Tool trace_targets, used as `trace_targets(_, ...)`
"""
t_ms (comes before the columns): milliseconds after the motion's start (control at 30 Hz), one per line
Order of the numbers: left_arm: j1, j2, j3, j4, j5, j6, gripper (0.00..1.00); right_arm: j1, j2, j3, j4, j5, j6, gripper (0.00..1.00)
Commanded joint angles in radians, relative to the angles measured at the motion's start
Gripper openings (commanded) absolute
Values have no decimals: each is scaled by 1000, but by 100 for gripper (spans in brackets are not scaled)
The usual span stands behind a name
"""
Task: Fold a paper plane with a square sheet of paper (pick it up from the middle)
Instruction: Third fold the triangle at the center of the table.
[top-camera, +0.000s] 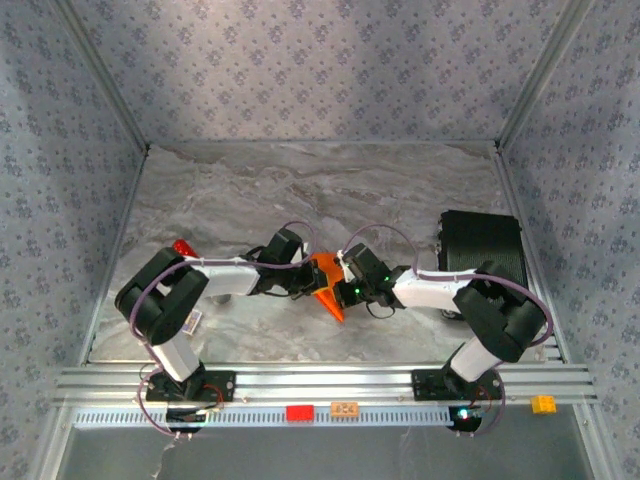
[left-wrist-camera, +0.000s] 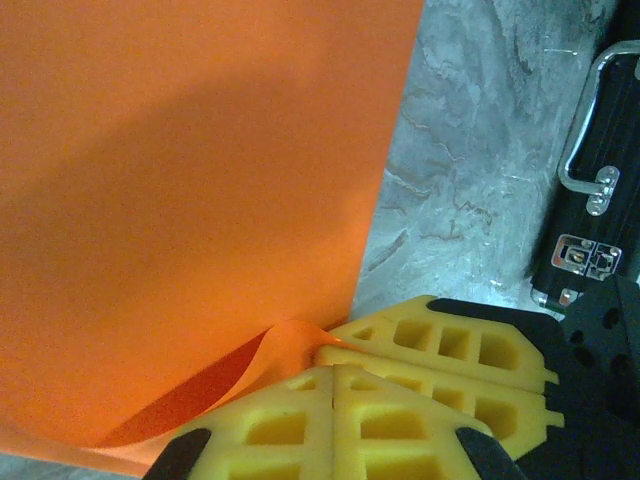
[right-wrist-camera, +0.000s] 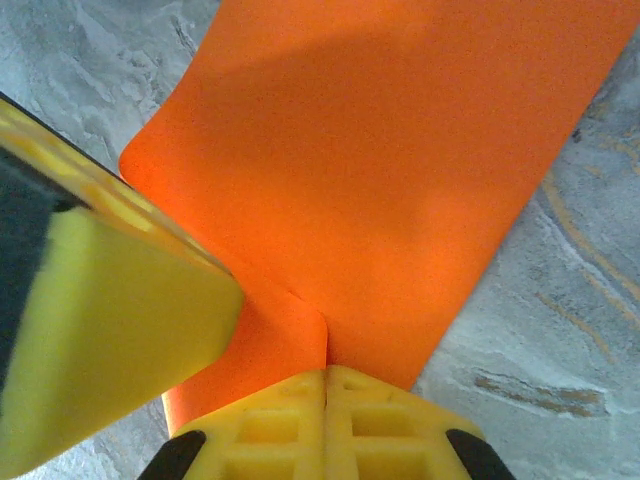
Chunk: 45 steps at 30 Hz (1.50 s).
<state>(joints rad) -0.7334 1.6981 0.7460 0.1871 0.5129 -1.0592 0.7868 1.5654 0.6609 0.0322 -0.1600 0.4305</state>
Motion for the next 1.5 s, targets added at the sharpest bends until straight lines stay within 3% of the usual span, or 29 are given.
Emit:
trace_targets(0,-7,22,26,-22,12,22,0,-9,4,12,-31,20,3,3)
trace_targets(800,-8,64,-15,-71,-62,70,0,-10,-7,23,-28,-2,10,6)
trace_targets(967,-9,81,-22,-57,-68,65,0,-23,-49,31,-25,-27,28,11)
trace_targets(1133,-10,93,-25,-46,-70,61,0,-62,-120,19,-51,-58,62,25)
trace_targets(1300,-11,92,-25,-44,-72,61,0,-98,-193,-9,-67,-176,91,27)
trace_targets(1467,-11,89,-24,-48,-77,64,0,-75,-195,-32,-36,-331,126,19)
